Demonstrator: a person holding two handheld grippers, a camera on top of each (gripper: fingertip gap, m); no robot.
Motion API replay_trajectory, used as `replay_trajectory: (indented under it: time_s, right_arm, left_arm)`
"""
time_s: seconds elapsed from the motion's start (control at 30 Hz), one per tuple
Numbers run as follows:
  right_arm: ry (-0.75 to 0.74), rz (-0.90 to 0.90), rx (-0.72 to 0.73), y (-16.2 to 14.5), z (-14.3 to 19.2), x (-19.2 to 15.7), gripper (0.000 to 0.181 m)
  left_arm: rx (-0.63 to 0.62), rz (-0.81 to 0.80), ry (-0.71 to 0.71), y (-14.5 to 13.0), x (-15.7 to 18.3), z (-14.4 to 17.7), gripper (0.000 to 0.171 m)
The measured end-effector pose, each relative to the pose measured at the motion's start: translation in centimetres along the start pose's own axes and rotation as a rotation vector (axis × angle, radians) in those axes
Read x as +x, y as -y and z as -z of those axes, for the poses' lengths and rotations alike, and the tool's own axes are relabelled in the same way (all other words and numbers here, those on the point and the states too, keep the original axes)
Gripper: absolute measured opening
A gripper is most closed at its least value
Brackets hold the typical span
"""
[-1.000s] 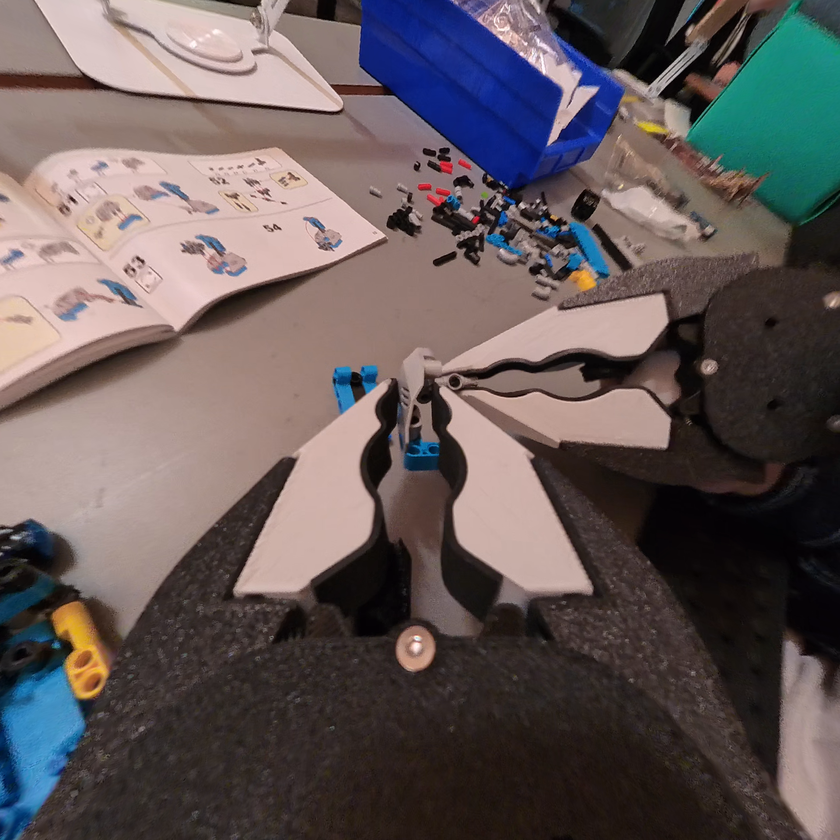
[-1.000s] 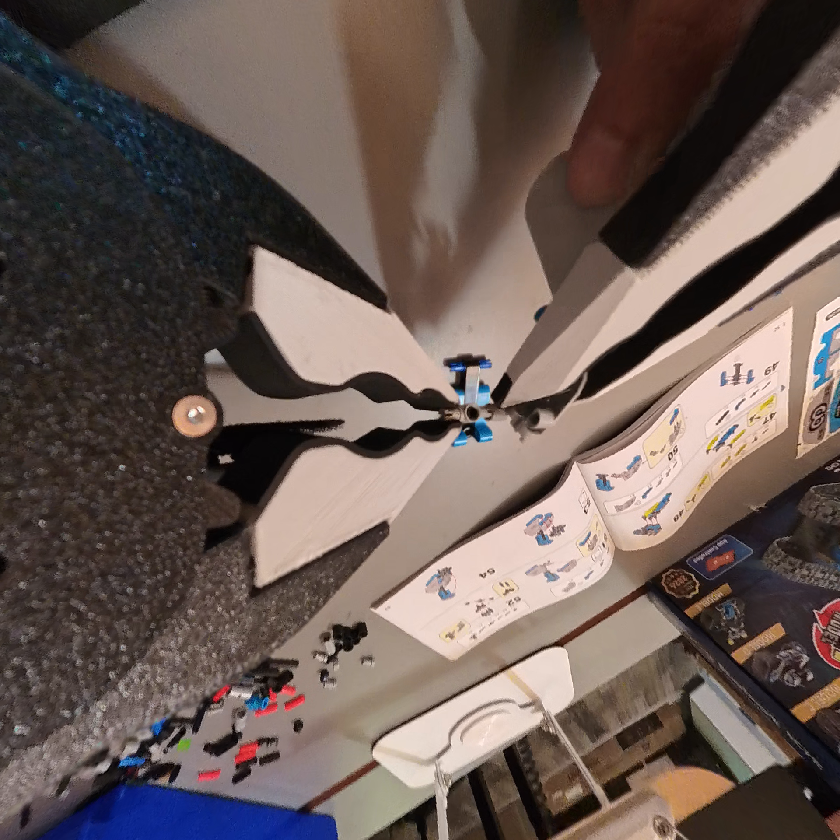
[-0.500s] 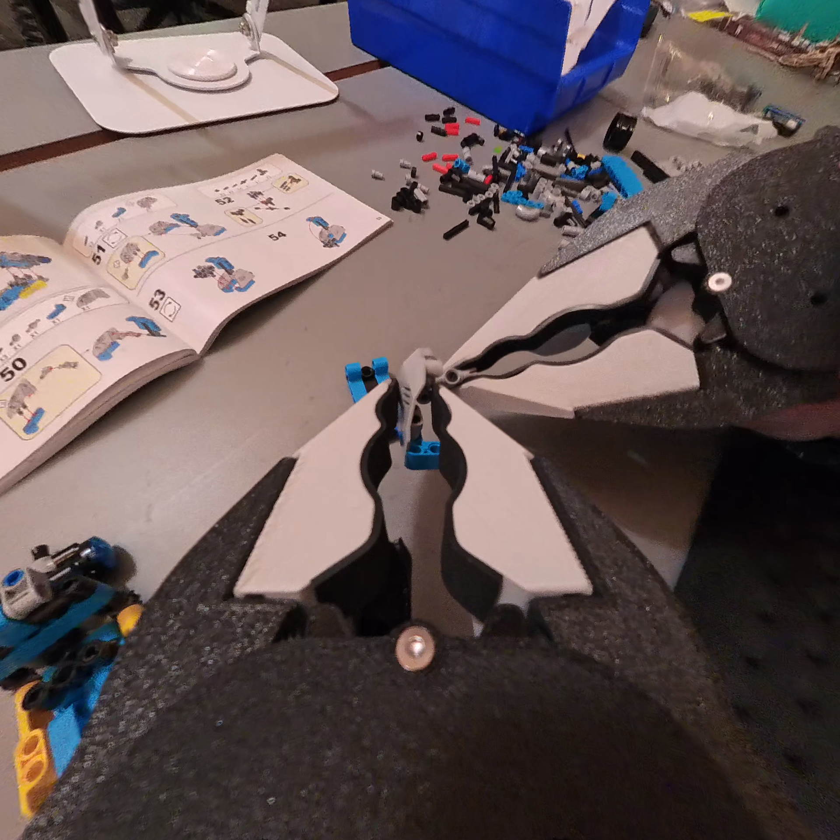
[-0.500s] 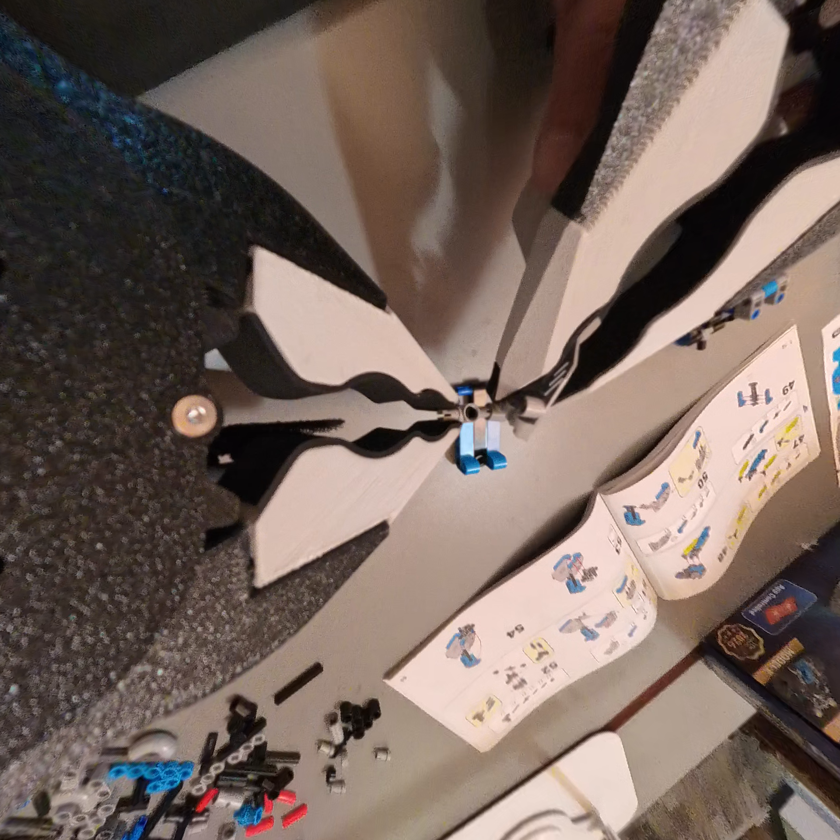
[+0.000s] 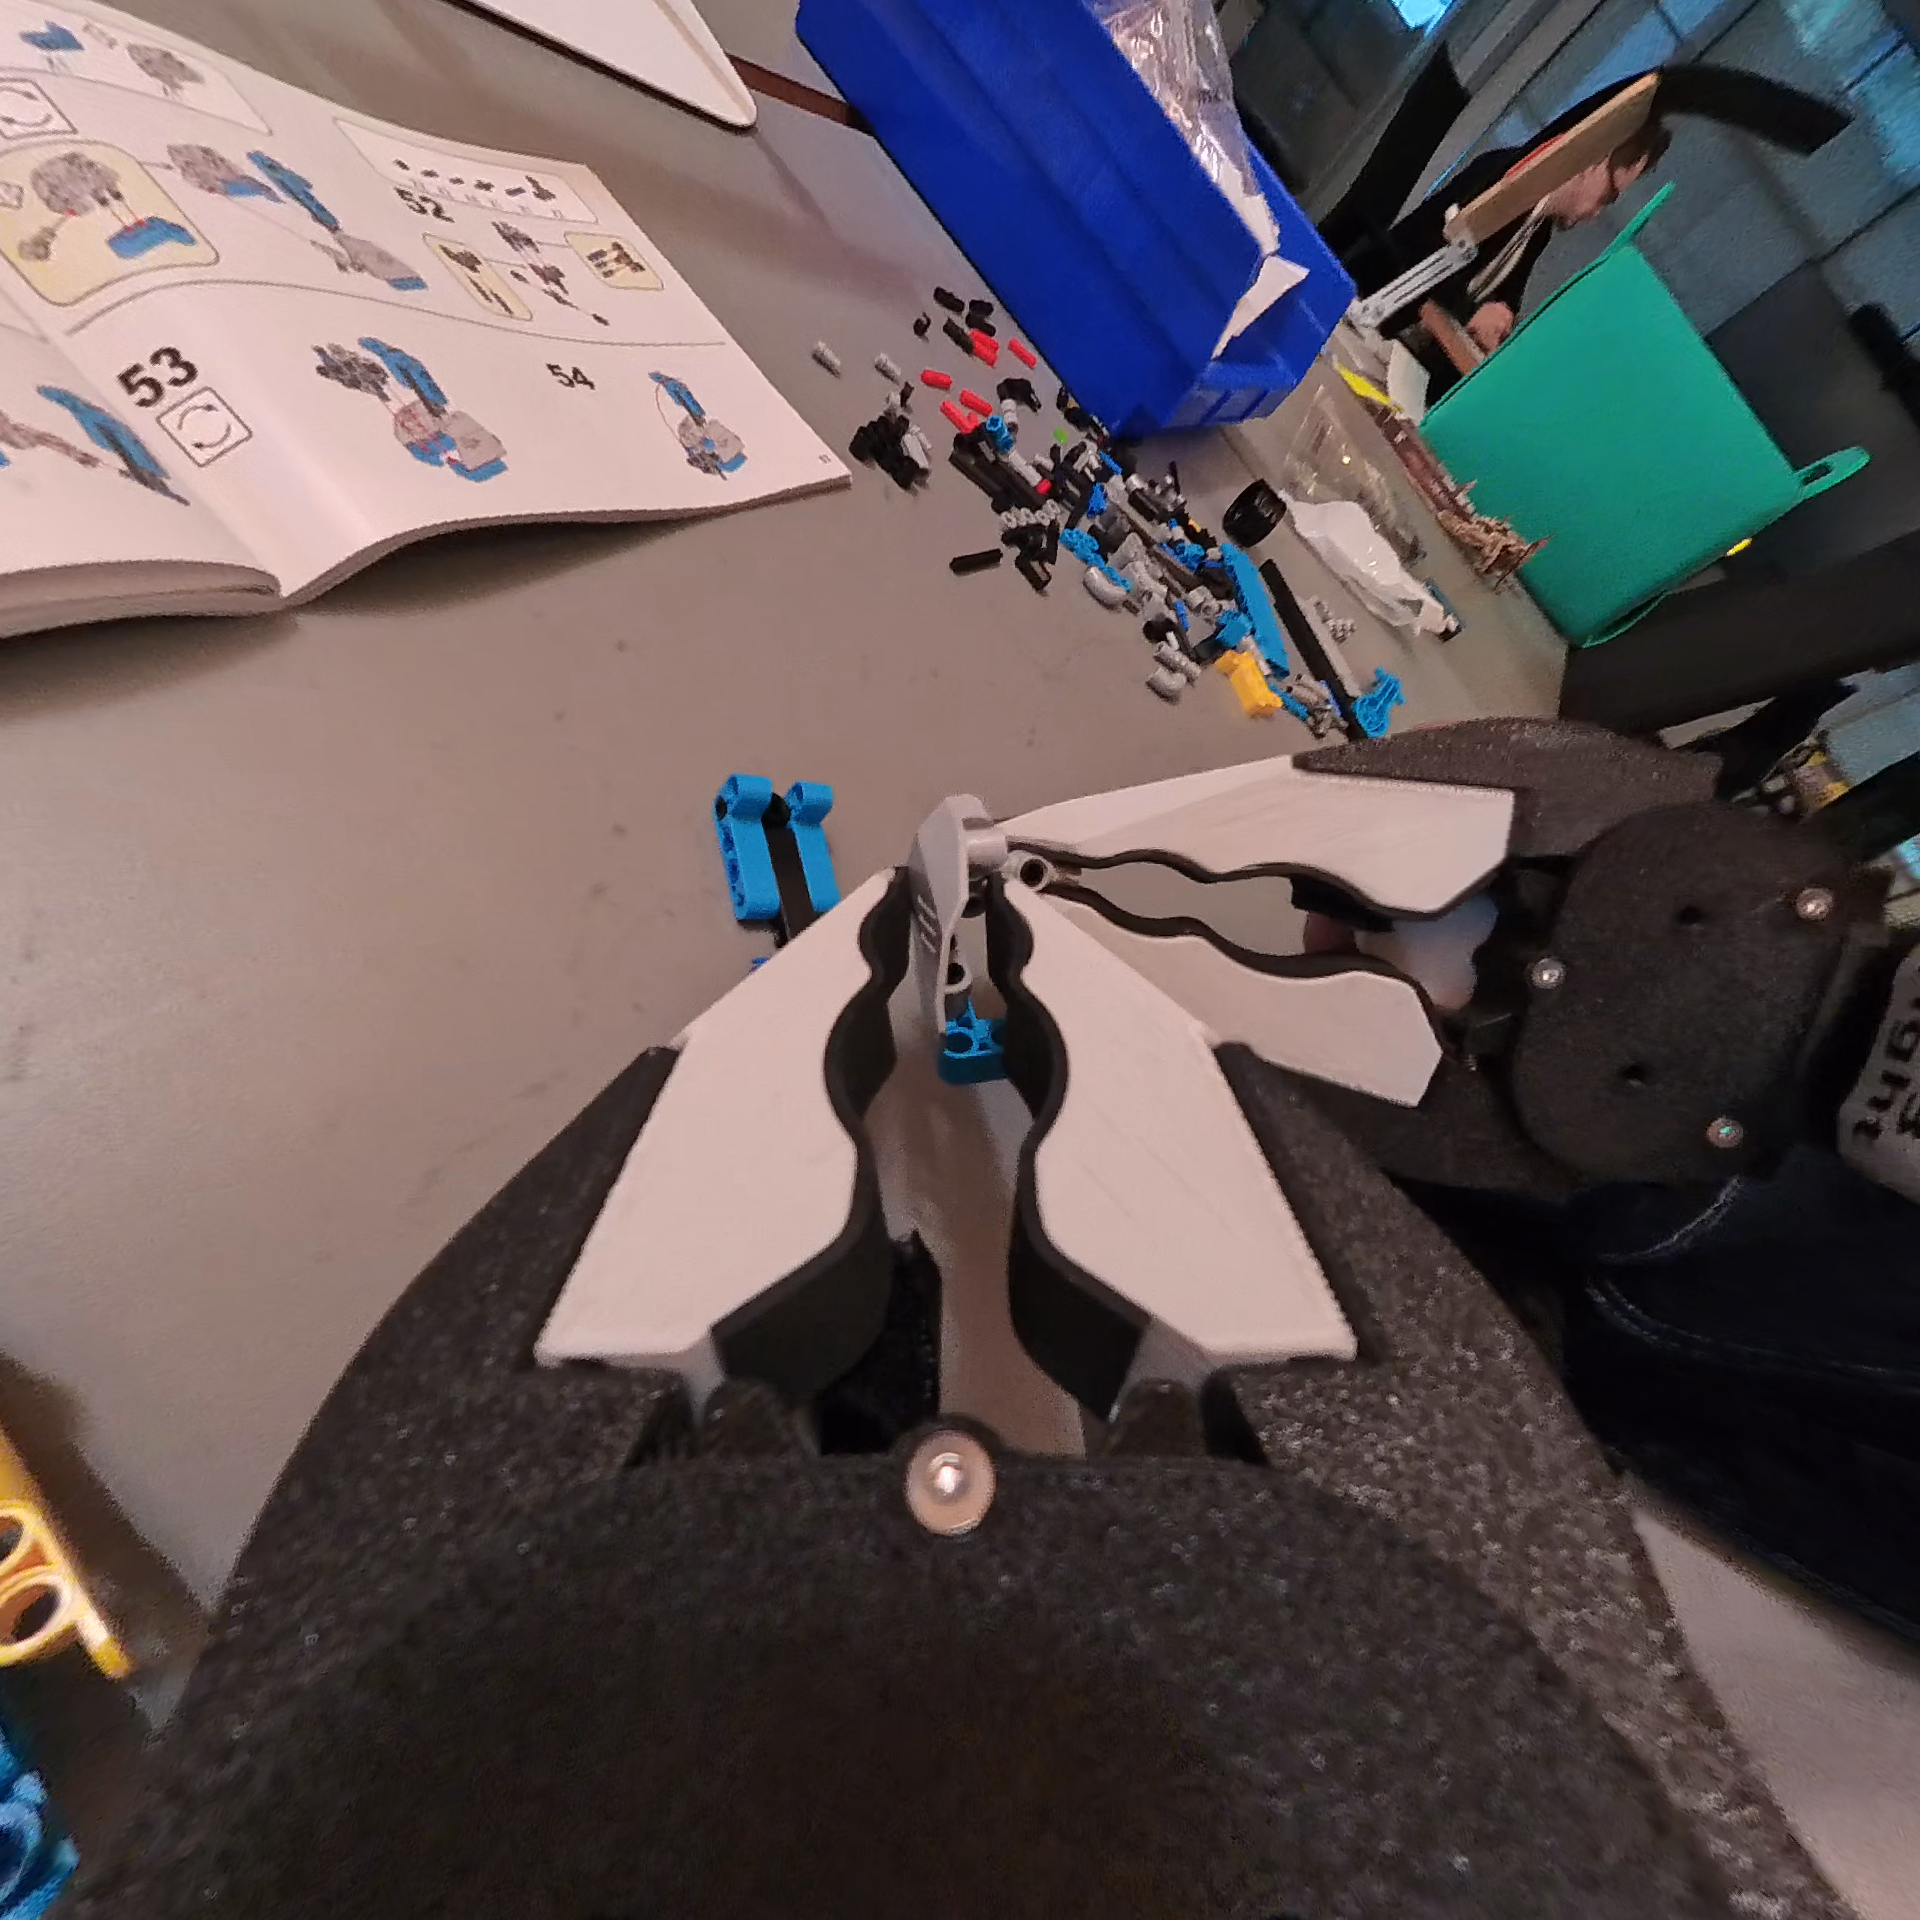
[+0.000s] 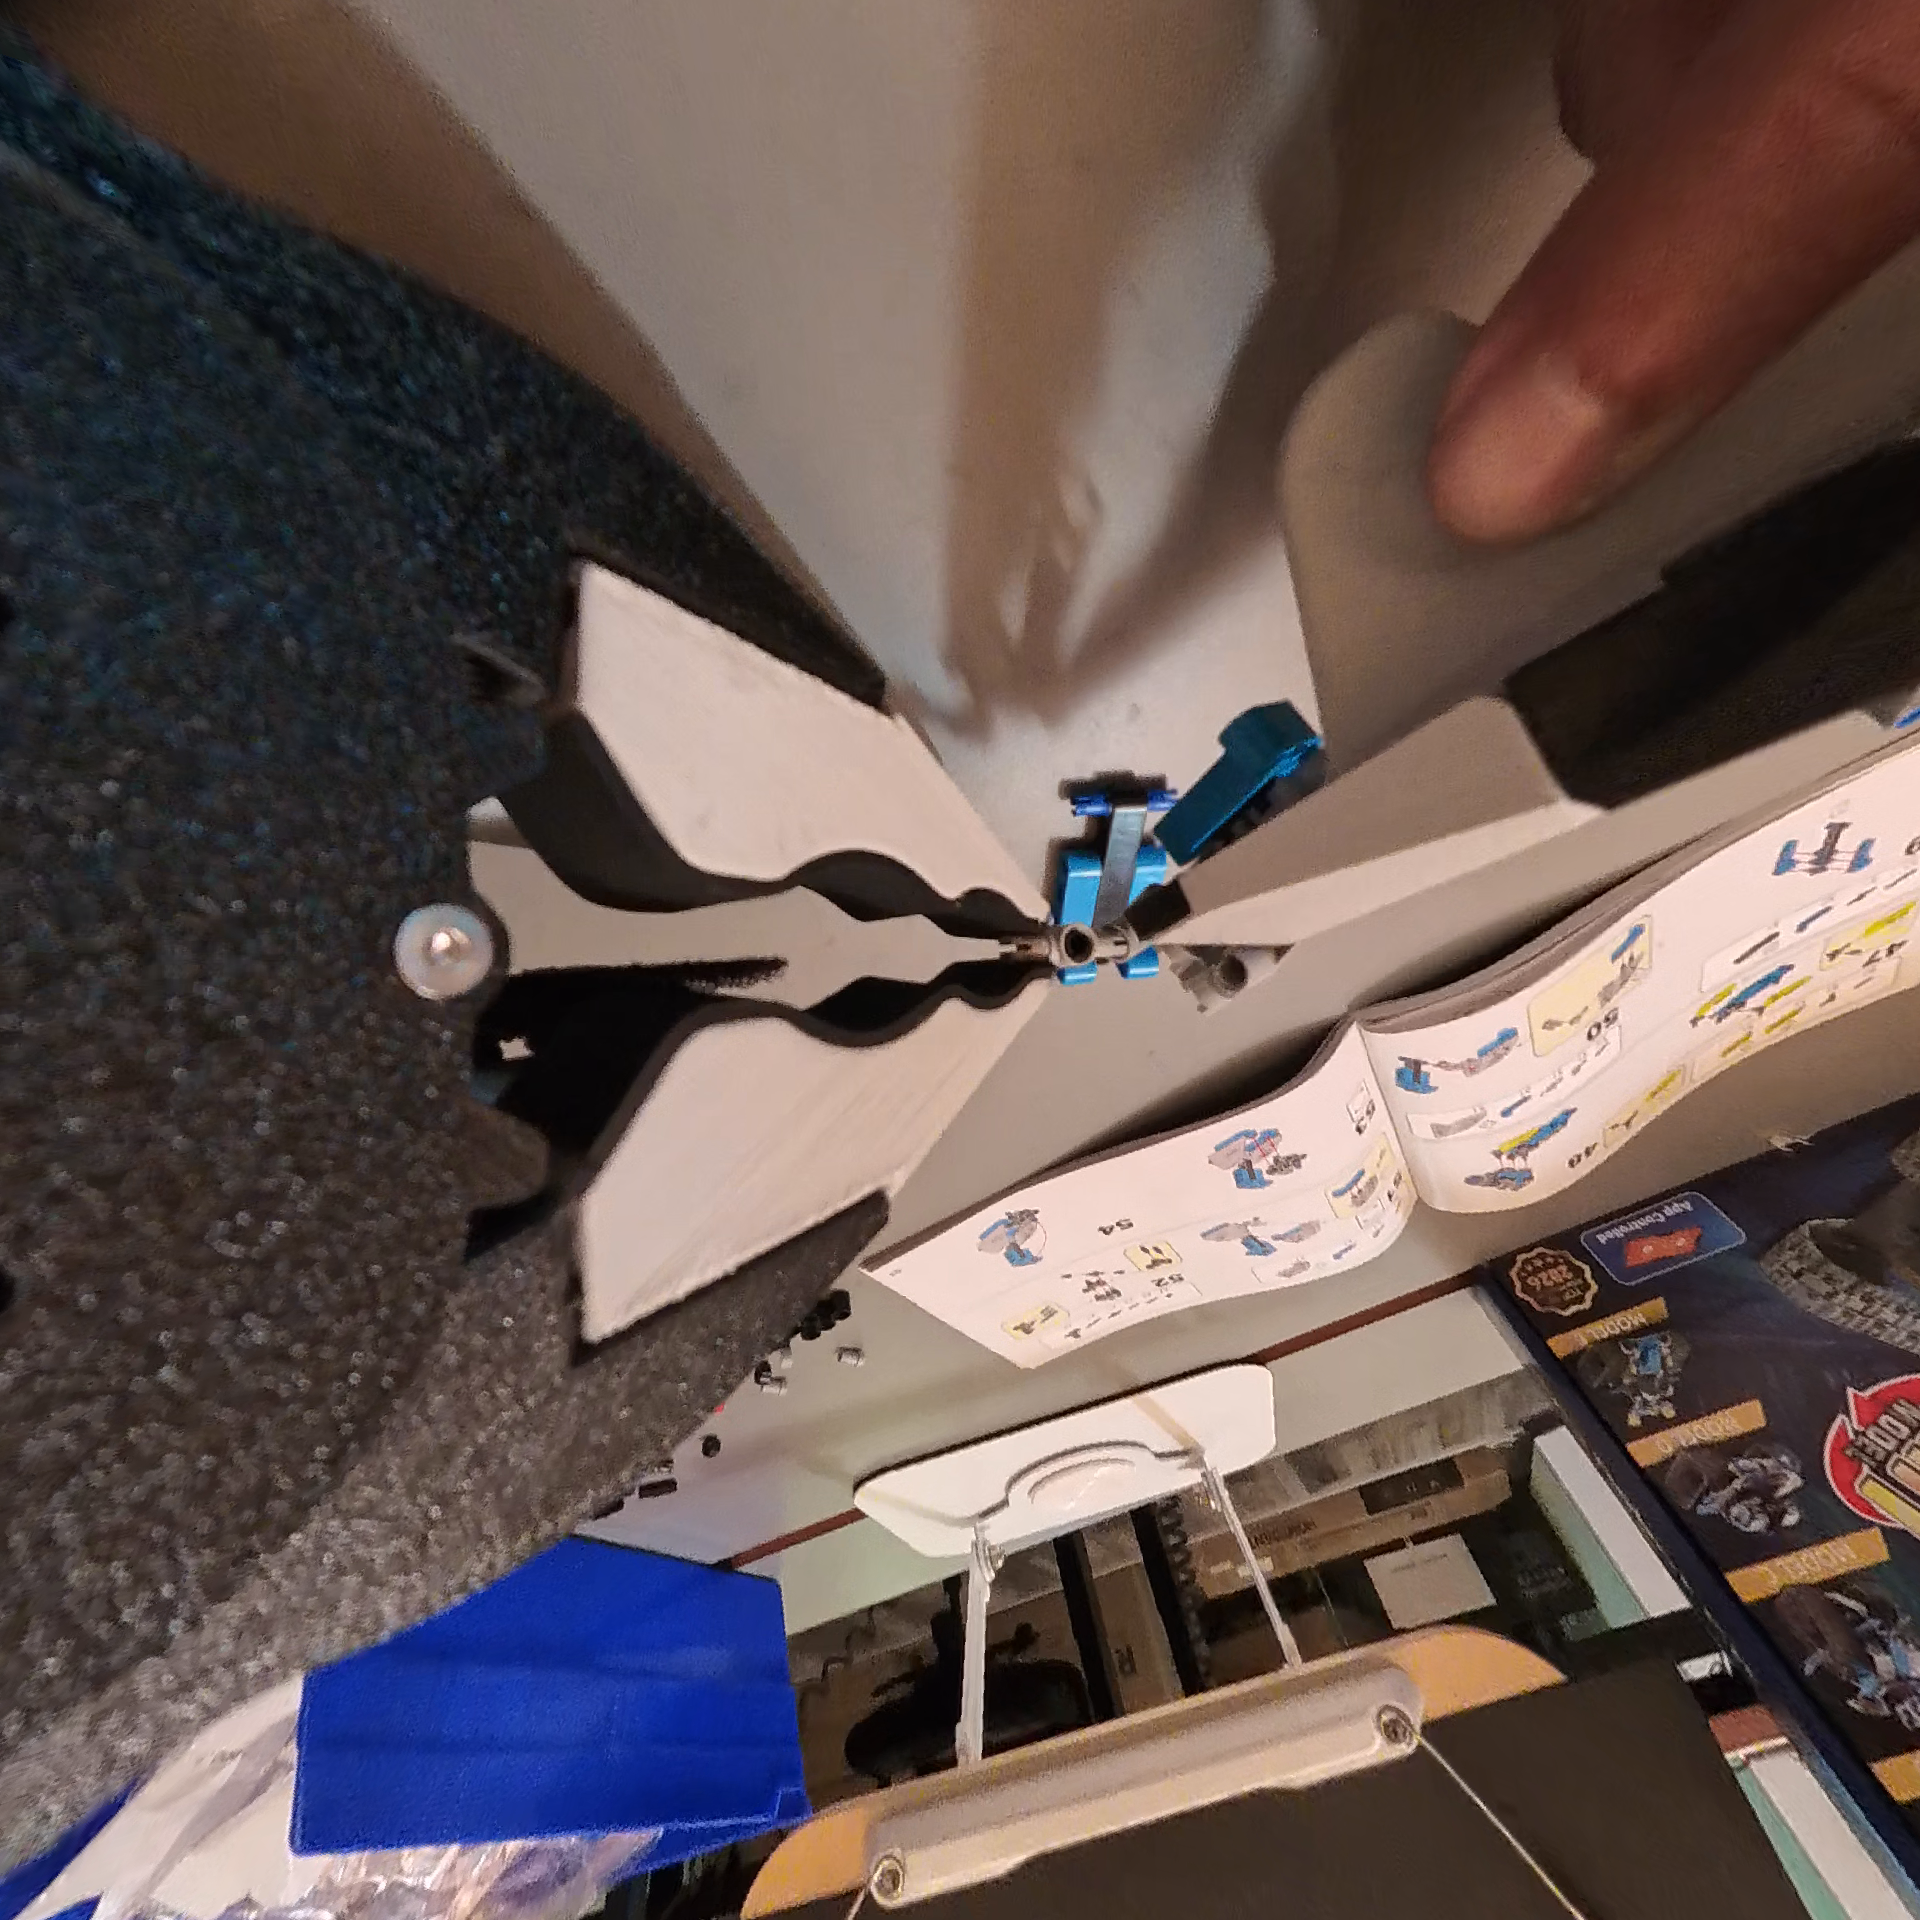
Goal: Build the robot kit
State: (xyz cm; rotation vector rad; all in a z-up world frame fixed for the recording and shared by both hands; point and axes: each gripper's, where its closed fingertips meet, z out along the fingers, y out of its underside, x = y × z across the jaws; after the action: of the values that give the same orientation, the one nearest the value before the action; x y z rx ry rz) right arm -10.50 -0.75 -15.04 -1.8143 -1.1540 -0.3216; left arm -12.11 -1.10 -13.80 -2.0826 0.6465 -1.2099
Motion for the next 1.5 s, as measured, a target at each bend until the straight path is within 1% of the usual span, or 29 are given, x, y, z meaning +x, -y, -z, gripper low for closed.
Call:
replay_trajectory:
  time_s: [0.07,0.1,0.17,0.2,0.23,0.27,0.33,0.37,0.43,0.5,0.57,0.6,0.67,0.7,0.73,0.77,0.8,0.87,0.93,1.03,1.1,1.17,1.23,1.3,1.4,1.47,1.5]
  right_arm:
    - [0.036,-0.036,0.000,-0.1,-0.1,-0.2,0.003]
    - [0.079,-0.081,0.012,-0.1,-0.2,-0.5,0.003]
    - [0.204,-0.250,0.041,-0.1,-0.2,-1.1,0.003]
    - [0.258,-0.316,0.050,0.0,-0.3,-1.4,0.003]
    - [0.295,-0.343,0.048,-0.1,-0.3,-1.8,0.002]
    - [0.296,-0.342,0.037,-0.3,-0.5,-1.9,0.002]
    - [0.234,-0.269,0.028,-0.4,-0.4,-1.5,0.003]
    - [0.220,-0.265,0.036,-0.2,-0.3,-1.4,0.003]
    - [0.253,-0.306,0.046,-0.2,-0.4,-1.5,0.003]
    - [0.251,-0.307,0.067,0.1,-0.4,-1.4,0.004]
    - [0.235,-0.297,0.123,0.6,-0.2,-1.1,0.005]
    - [0.240,-0.309,0.162,0.9,0.0,-0.8,0.012]
    - [0.234,-0.392,0.218,1.0,0.5,0.8,0.023]
    - [0.280,-0.456,0.283,1.7,1.2,1.3,0.032]
    - [0.323,-0.512,0.351,2.4,1.9,1.8,0.036]
    - [0.347,-0.531,0.407,3.1,2.6,2.1,0.036]
    - [0.335,-0.515,0.425,3.3,2.8,2.3,0.036]
    - [0.268,-0.407,0.414,3.3,2.8,2.1,0.036]
    - [0.222,-0.333,0.426,3.9,3.1,1.6,0.029]
    - [0.208,-0.301,0.459,5.0,3.7,1.2,0.023]
    - [0.196,-0.284,0.428,4.7,3.3,1.1,0.022]
    - [0.185,-0.257,0.415,4.4,3.3,1.1,0.007]
    - [0.219,-0.270,0.402,4.3,3.5,0.9,0.006]
    - [0.274,-0.331,0.391,4.2,3.6,1.0,0.006]
    - [0.334,-0.414,0.381,4.0,3.3,0.8,0.006]
    - [0.342,-0.452,0.379,3.9,3.0,0.7,0.008]
    - [0.329,-0.472,0.366,3.7,2.8,0.9,0.010]
  left_arm:
    - [-0.009,-0.008,0.006,-0.1,-0.1,0.0,0.014]
    - [-0.015,-0.024,0.015,-0.2,-0.2,0.0,0.014]
    - [-0.016,-0.044,0.024,-0.3,-0.1,0.1,0.013]
    - [-0.024,-0.054,0.025,-0.4,0.0,0.0,0.013]
    - [-0.034,-0.064,0.028,-0.6,0.1,-0.2,0.013]
    - [-0.041,-0.081,0.036,-0.7,0.1,-0.3,0.013]
    - [-0.038,-0.085,0.032,-0.6,0.2,-0.3,0.013]
    - [-0.034,-0.088,0.031,-0.5,0.3,-0.2,0.013]
    - [-0.038,-0.110,0.045,-0.5,0.2,-0.2,0.014]
    - [-0.031,-0.101,0.033,-0.3,0.1,0.0,0.014]
    - [-0.014,-0.104,0.027,0.1,-0.1,0.4,0.014]
    - [0.013,-0.111,0.021,0.7,0.0,0.8,0.014]
    - [0.090,-0.123,0.002,2.1,0.3,1.9,0.014]
    - [0.109,-0.129,0.011,2.4,0.2,2.2,0.014]
    - [0.119,-0.115,-0.007,2.6,0.3,2.4,0.014]
    - [0.125,-0.087,-0.046,2.7,0.7,2.5,0.014]
    - [0.136,-0.047,-0.087,2.9,1.0,2.7,0.014]
    - [0.155,0.038,-0.169,3.3,1.3,3.2,0.014]
    - [0.156,0.115,-0.241,3.4,1.7,3.5,0.014]
    - [0.113,0.109,-0.251,2.7,2.0,3.1,0.014]
    - [0.090,0.088,-0.262,2.3,2.5,2.8,0.014]
    - [0.078,0.063,-0.247,2.0,2.6,2.6,0.015]
    - [0.068,0.033,-0.235,1.8,2.8,2.5,0.014]
    - [0.067,-0.033,-0.199,1.8,2.9,2.5,0.015]
    - [0.060,-0.171,-0.102,1.7,2.7,2.4,0.015]
    - [0.060,-0.222,-0.048,1.8,2.2,2.6,0.015]
    - [0.074,-0.236,0.011,2.2,1.3,3.0,0.015]
